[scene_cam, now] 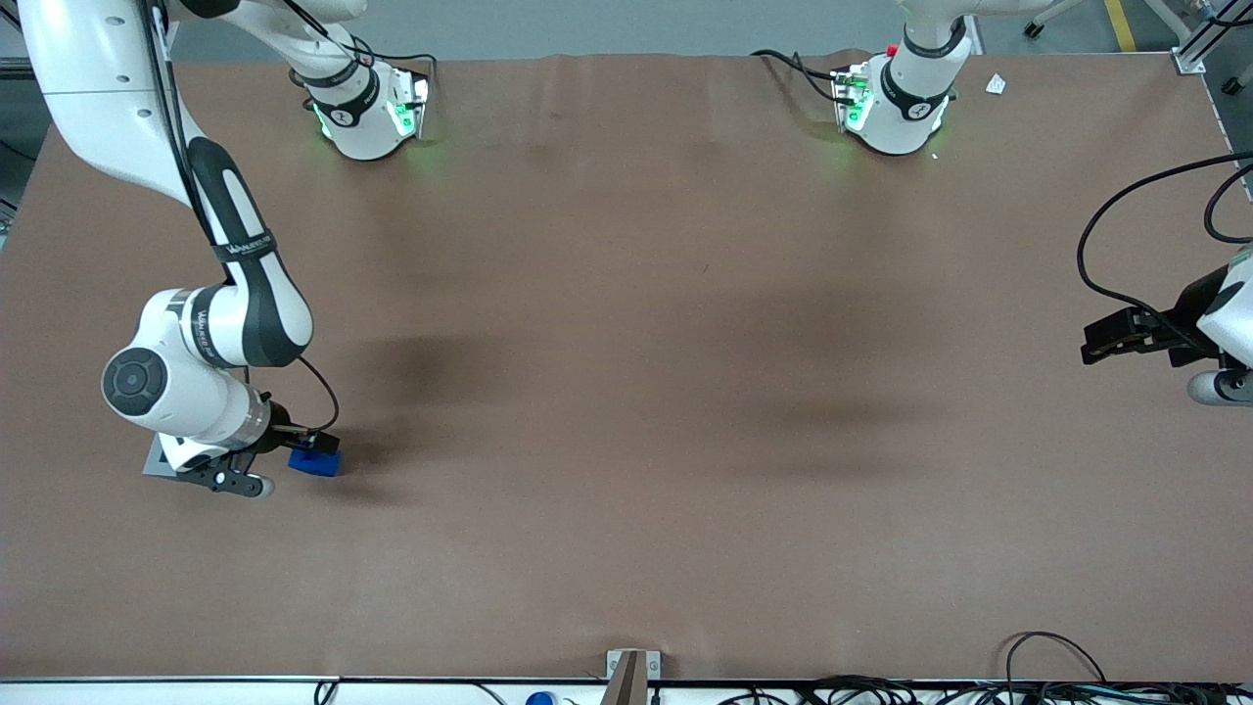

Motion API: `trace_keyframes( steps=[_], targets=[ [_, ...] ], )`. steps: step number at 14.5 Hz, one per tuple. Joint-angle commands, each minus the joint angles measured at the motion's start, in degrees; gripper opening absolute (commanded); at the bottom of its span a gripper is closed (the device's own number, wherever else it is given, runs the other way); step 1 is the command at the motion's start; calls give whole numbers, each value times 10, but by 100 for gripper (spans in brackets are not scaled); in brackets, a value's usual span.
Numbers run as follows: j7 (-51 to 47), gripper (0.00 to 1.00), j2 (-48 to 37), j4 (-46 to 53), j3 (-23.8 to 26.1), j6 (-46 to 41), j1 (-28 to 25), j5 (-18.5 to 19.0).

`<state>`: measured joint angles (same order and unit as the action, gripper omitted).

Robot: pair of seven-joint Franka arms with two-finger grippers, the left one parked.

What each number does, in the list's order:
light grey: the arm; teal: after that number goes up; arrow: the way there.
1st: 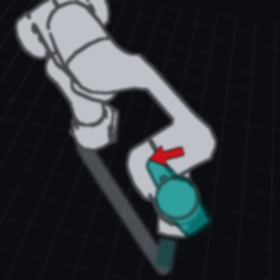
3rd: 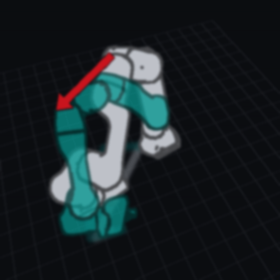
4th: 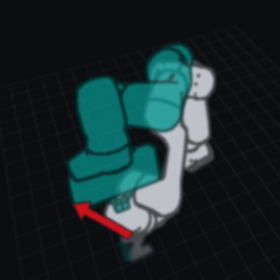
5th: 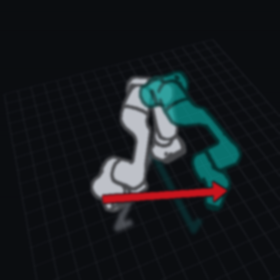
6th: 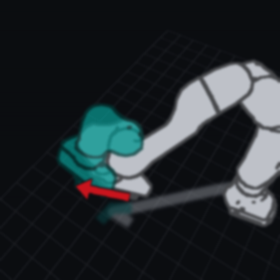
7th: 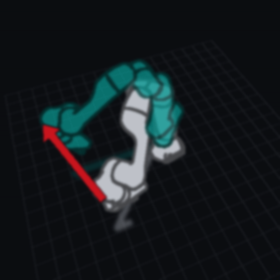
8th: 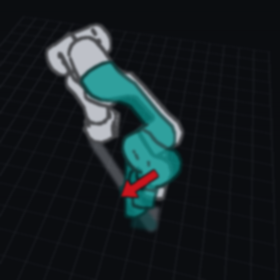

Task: Insert blue part into gray base with right arm
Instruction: 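Lower the right gripper around the blue cube and close it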

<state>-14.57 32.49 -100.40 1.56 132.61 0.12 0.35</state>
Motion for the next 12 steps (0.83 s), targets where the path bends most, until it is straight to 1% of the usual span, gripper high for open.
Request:
trace_keyframes(
  steps=[1, 2, 5, 8, 10, 12],
  targets=[
    [-12, 100, 12, 20, 0, -2, -1, -3],
    [-11, 100, 13, 24, 0, -2, 0, -2],
    [-12, 95, 16, 24, 0, -2, 1, -1],
    [-10, 94, 20, 24, -1, 0, -1, 9],
    [-11, 90, 21, 24, -1, 0, -1, 29],
    [-10, 86, 21, 23, -1, 9, -1, 31]
  ],
)
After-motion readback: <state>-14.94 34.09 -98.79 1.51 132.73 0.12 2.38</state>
